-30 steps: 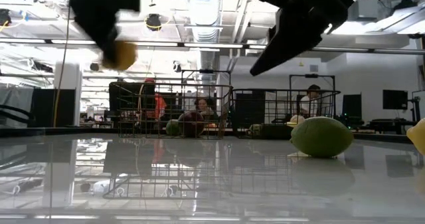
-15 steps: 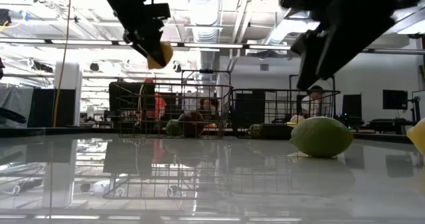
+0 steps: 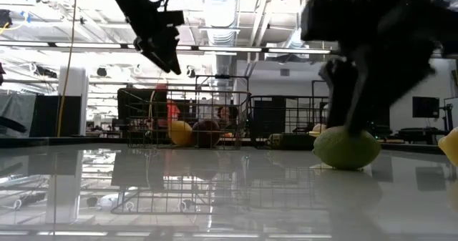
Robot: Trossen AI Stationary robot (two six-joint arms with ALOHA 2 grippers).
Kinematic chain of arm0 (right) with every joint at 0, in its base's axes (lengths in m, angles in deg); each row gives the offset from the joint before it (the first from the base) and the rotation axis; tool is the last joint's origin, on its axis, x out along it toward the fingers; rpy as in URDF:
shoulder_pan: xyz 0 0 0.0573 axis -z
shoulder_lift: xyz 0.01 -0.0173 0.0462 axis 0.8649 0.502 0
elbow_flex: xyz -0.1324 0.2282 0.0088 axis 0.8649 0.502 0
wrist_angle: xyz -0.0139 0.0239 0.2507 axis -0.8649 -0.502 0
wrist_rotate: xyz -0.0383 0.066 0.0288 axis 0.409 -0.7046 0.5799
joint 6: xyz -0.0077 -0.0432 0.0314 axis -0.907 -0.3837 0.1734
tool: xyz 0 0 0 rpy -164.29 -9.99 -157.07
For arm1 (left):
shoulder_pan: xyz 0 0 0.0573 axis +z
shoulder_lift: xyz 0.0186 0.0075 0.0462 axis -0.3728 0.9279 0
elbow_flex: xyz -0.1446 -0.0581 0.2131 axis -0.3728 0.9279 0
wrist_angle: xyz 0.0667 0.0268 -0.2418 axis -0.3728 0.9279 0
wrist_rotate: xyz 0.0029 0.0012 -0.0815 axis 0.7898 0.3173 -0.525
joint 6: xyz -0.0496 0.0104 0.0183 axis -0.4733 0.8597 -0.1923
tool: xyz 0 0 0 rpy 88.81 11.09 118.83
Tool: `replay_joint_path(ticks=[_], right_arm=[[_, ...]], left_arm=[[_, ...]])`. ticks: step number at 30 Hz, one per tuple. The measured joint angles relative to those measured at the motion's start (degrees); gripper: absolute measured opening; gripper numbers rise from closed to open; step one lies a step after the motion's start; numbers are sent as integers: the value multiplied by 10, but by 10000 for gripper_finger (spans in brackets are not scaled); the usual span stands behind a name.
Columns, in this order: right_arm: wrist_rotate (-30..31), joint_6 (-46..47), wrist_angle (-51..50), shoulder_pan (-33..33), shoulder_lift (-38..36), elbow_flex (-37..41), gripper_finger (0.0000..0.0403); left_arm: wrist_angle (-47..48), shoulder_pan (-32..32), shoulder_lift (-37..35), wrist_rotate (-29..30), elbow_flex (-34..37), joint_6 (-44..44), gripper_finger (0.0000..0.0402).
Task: Sort produce into baskets
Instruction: Put the lime into the left wire basket
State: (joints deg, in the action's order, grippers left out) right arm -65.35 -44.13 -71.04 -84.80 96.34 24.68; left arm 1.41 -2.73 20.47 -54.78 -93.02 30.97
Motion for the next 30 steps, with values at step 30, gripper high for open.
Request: replay_joint_path(ticks=[30], right_arm=[[71, -332, 343, 264, -78, -15, 241]], left_arm=[[-275, -175, -231, 34, 220, -26, 366]])
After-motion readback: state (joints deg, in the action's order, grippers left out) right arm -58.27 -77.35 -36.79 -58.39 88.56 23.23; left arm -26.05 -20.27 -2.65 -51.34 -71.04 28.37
